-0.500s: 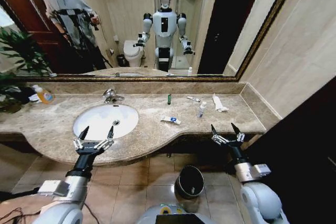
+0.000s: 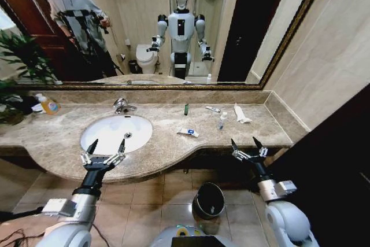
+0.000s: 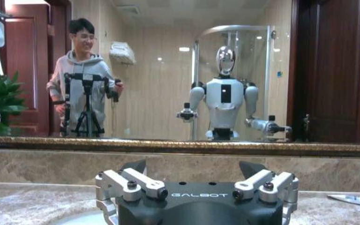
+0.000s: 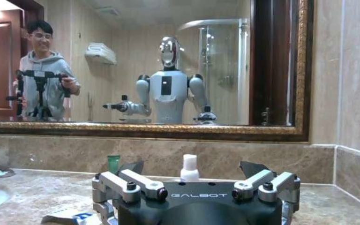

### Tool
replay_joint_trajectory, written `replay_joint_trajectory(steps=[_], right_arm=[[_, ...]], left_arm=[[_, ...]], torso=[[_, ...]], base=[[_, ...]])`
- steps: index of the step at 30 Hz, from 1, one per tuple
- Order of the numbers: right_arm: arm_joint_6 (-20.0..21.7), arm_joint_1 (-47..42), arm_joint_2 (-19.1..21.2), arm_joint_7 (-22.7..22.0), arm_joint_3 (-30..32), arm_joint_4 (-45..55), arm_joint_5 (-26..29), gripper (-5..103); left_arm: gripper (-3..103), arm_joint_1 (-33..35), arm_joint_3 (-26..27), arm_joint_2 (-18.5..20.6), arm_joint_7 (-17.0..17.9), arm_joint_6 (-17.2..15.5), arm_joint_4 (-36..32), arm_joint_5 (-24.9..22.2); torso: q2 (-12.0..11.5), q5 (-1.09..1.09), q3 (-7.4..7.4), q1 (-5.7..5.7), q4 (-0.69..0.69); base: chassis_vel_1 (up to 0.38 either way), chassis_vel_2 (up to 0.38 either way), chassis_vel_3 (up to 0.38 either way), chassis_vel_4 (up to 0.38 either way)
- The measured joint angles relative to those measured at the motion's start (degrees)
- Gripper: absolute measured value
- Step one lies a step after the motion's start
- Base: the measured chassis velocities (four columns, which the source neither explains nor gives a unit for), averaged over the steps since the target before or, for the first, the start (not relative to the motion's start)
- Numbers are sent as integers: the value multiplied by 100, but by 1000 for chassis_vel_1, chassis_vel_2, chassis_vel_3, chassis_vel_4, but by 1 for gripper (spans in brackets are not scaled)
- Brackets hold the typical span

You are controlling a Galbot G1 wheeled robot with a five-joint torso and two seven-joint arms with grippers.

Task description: Pick up the trash from the sink and place it in the trash bin.

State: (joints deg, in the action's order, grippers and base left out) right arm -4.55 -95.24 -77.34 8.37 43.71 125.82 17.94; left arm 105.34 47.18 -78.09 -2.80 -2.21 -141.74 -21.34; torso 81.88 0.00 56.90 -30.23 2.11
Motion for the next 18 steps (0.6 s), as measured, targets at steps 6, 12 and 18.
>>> replay_joint_trajectory(steps=[6, 12, 18], right_arm=[[-69, -117, -58, 19, 102, -30, 61, 100], [-82, -69, -231, 28, -61, -43, -86, 100], [42, 409, -110, 6, -230, -233, -129, 100]], left_arm=[[100, 0, 0, 0, 0, 0, 0, 0], [100, 0, 0, 0, 0, 0, 0, 0], [100, 0, 0, 0, 0, 0, 0, 0]], torso=[[0, 0, 0, 0, 0], [0, 0, 0, 0, 0], [0, 1, 0, 0, 0]], base=[[0, 0, 0, 0], [0, 0, 0, 0], [0, 0, 0, 0]])
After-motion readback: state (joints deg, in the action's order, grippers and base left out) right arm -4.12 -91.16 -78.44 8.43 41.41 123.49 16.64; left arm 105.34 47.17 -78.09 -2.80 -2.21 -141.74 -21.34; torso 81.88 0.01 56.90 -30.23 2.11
